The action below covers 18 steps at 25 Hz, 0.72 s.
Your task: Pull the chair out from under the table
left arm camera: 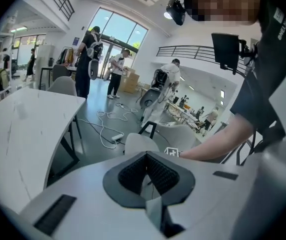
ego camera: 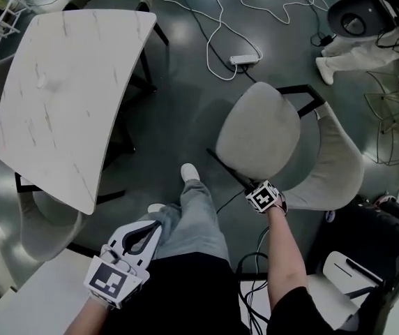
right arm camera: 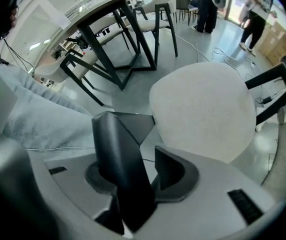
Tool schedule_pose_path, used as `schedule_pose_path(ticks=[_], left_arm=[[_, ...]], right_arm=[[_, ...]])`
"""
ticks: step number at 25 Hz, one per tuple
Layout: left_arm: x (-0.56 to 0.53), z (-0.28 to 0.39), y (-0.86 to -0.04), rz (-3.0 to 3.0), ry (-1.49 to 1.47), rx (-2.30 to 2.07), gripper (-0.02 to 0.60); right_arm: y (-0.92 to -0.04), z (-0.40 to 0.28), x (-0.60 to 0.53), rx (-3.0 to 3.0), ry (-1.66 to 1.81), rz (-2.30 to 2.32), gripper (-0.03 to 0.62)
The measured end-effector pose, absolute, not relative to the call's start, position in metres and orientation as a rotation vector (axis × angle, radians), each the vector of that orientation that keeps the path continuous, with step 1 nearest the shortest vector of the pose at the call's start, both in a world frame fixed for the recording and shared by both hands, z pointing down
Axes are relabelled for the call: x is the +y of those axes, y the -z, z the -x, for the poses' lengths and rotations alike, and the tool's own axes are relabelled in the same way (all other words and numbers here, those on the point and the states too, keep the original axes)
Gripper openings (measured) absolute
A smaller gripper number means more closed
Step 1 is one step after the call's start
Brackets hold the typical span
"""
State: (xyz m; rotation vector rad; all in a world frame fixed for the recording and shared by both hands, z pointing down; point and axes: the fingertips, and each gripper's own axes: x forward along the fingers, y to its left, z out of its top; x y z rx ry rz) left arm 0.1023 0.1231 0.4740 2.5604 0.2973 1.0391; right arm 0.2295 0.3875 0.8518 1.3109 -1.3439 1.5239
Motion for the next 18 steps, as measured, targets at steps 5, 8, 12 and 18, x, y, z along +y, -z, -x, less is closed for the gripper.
schedule_pose_path(ticks=[5,8,12,18], left_arm=[[0.137,-0.113,-0.477,-2.552,-1.078,0.385,0.005],[0.141,-0.118,-0.478,-2.546,-1.096,0.416,0.005],[0.147,-0.124,-0.477,-2.543,-1.113,0.456,0.003],[0.163,-0.129,-0.478,-2.546,-1.146,0.544,0.005]], right_arm=[[-0.851,-0.233,0.408,-1.308,-1.567,-1.376,0.156],[-0.851,-0.231,0.42,-1.299,-1.585,-1.393,0.161],[-0.848,-0.226,0.438,-1.27,-1.611,-1.399,0.168],[-0.848,-0.217,0.462,-1.249,-1.622,-1.397,0.177]])
